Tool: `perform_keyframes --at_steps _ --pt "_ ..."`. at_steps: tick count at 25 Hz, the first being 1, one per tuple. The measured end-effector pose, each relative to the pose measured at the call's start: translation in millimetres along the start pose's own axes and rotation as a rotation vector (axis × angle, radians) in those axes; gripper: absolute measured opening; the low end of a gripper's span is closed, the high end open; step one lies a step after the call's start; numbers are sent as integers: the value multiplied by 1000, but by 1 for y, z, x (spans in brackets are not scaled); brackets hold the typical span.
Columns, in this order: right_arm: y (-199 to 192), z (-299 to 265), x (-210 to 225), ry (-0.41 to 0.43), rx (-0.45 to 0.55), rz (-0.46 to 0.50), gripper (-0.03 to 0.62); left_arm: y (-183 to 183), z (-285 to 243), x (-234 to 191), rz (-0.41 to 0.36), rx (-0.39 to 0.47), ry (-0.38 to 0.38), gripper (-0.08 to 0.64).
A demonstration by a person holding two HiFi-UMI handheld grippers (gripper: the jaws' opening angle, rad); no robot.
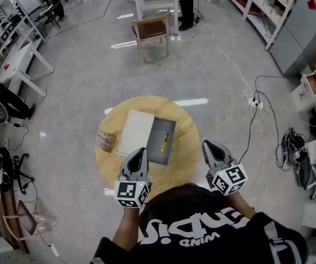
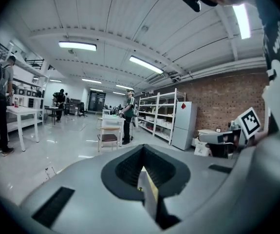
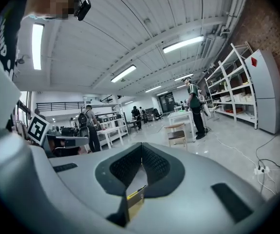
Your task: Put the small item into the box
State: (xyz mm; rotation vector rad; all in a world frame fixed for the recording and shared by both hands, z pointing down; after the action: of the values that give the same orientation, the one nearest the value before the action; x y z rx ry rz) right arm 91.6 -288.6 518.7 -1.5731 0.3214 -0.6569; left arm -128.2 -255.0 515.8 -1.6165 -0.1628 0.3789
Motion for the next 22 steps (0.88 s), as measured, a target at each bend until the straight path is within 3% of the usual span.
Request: perform_keyframes --at_steps 4,22 --pt "-3 0 -5 15 1 0 3 -3 12 -1 15 37 39 9" --pt "-4 -1 -17 46 0 9 2 -3 17 3 49 47 50 9"
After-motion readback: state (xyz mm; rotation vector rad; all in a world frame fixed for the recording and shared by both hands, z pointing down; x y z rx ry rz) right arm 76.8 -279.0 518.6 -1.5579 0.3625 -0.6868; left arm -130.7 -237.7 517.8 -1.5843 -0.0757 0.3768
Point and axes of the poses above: the fingertips, and each gripper's own axes: z backward along the fingers, x to its right, y out of its top, the point moved 1 cm from there along z, backward along the fingers, and after that the axes turned 10 degrees about x, right-handed, at the moved point
